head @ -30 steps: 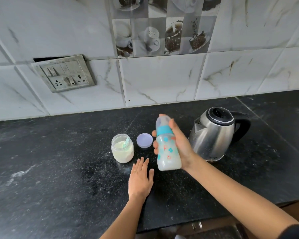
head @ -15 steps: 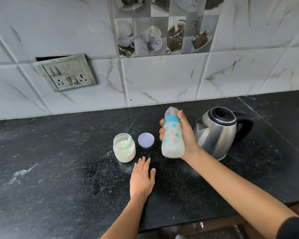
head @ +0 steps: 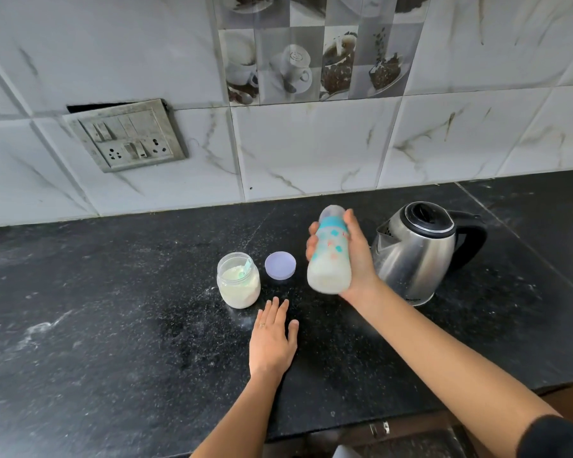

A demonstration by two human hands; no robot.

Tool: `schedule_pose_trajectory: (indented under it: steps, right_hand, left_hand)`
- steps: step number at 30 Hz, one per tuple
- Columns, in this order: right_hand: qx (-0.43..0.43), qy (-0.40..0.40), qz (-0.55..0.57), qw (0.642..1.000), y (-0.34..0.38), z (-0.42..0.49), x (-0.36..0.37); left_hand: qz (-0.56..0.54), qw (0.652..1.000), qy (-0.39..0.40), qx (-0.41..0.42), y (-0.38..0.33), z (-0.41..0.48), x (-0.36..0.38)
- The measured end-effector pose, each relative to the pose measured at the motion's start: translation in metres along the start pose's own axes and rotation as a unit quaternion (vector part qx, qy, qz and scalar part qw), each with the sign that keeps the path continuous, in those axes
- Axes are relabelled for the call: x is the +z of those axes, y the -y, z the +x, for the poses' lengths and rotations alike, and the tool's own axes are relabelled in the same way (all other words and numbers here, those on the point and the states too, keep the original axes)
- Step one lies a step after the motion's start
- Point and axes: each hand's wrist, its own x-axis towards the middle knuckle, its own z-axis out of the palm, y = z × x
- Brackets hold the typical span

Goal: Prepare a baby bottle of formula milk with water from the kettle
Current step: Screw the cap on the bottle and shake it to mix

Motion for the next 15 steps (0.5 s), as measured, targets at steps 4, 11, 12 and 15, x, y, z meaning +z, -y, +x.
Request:
schedule_pose_trajectory:
  steps: [4, 11, 12, 15]
  right_hand:
    - [0.003, 0.015, -0.062, 0.998, -0.008, -0.007, -0.004]
    - [-0.031, -0.004, -0.006, 0.999, 0.006, -0.002, -0.004]
    - [-0.028, 0.004, -0.03, 0.999, 0.0, -0.005, -0.004]
    - [-0.013, 0.012, -0.112, 0.994, -0.012, -0.018, -0.003]
  left_hand:
    - [0.004, 1.0, 0.005, 0.001, 0.001, -0.001, 0.0]
    - [0.0, 1.0, 0.0, -0.002, 0.001, 0.0, 0.001]
    - [0.001, 1.0, 0.0, -0.002, 0.0, 0.0, 0.0]
    - [0.008, 1.0, 0.003, 0.0, 0.001, 0.0, 0.001]
